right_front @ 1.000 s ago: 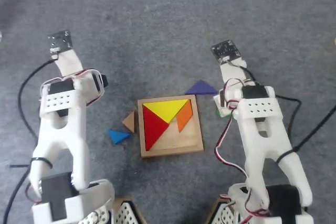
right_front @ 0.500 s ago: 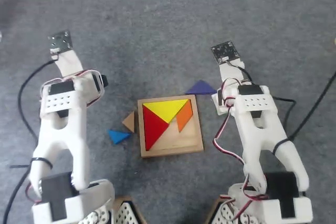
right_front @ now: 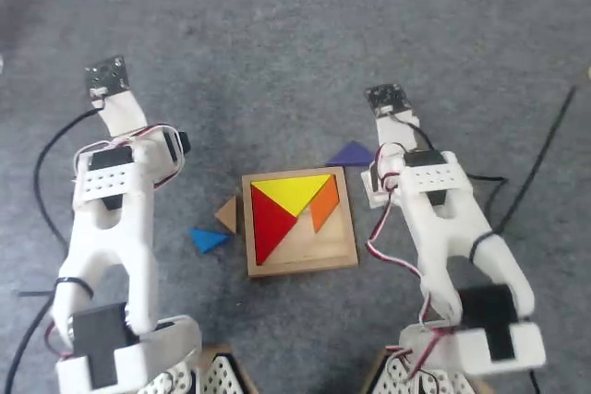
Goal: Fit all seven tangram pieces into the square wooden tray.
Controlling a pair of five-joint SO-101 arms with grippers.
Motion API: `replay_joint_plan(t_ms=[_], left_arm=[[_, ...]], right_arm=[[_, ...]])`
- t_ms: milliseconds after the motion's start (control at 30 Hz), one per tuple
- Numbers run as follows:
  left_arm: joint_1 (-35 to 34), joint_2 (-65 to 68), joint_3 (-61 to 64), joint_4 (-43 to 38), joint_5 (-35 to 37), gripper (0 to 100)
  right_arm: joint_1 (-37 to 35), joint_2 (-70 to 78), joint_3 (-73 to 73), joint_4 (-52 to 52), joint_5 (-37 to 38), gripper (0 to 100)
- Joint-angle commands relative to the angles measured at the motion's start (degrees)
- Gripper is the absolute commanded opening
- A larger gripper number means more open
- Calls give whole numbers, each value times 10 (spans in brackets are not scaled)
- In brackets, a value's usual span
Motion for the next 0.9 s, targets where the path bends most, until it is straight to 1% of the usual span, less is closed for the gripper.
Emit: replay_joint_plan(t_ms=[0,133,267,333,467,633,700,867], left_arm=[[2,-10,-7,-4,-11,228],[23,-5,-47,82,-62,231],[87,32,-82,162,-143,256],[117,52,-98,201,-149,256],[137,85,-101,214,-149,254],[141,100,-46,216,-151,253],[135,100,-25,201,-149,247],[95,101,-8,180,-148,238]], right_arm=[[-5,5,-36,0,-4,213],[-5,-37,-11,-7,-9,213],[4,-110,64,-40,-4,213],[21,-137,97,-54,8,213],[50,-145,108,-58,24,213],[51,-145,107,-64,24,213],[51,-145,108,-69,24,213],[51,-145,109,-66,24,213]])
